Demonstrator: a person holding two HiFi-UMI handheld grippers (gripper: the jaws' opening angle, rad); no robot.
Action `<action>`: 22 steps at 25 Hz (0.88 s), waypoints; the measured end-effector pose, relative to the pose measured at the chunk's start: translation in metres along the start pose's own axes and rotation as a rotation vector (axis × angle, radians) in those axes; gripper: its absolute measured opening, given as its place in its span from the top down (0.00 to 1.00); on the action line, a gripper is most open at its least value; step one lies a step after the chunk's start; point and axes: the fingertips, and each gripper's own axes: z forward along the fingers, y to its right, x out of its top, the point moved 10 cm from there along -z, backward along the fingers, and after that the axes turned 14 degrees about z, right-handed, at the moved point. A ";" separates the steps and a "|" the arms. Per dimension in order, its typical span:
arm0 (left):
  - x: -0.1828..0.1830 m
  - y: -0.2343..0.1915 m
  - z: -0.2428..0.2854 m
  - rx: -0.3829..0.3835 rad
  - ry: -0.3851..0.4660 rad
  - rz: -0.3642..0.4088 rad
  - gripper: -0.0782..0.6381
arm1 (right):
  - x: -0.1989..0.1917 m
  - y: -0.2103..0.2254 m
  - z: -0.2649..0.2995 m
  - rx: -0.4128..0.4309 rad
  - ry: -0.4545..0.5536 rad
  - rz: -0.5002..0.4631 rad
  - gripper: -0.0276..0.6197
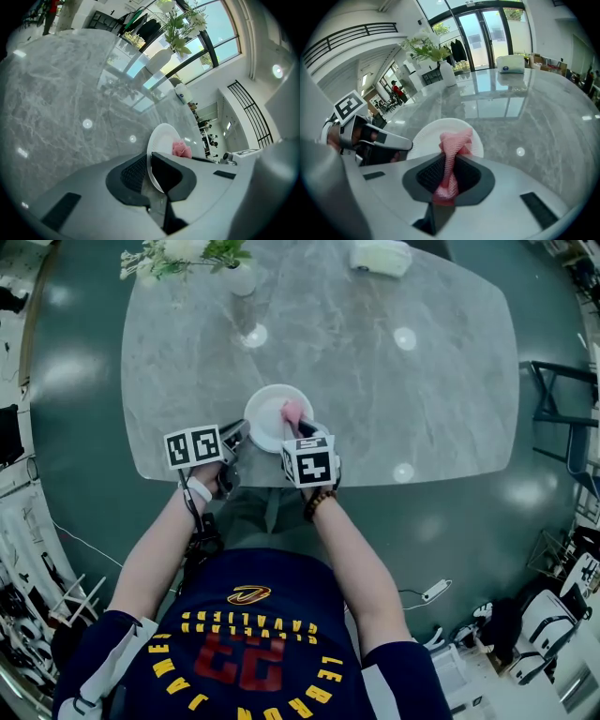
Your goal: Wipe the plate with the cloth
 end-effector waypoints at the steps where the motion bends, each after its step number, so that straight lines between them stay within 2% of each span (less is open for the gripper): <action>1: 0.000 0.001 0.000 0.003 -0.001 0.004 0.84 | 0.002 0.006 -0.004 -0.012 0.012 0.010 0.89; 7: 0.001 0.001 0.000 0.012 0.000 0.015 0.84 | 0.007 0.020 -0.025 -0.081 0.076 0.067 0.89; 11: 0.001 0.002 0.001 0.016 0.002 0.023 0.84 | 0.005 -0.005 -0.029 -0.007 0.086 0.044 0.89; 16: 0.000 0.002 0.002 0.015 0.018 0.012 0.84 | -0.011 -0.050 -0.006 0.089 0.008 -0.038 0.89; 22: 0.001 0.003 0.001 0.007 0.025 0.012 0.84 | -0.026 -0.062 0.016 0.099 -0.065 -0.072 0.89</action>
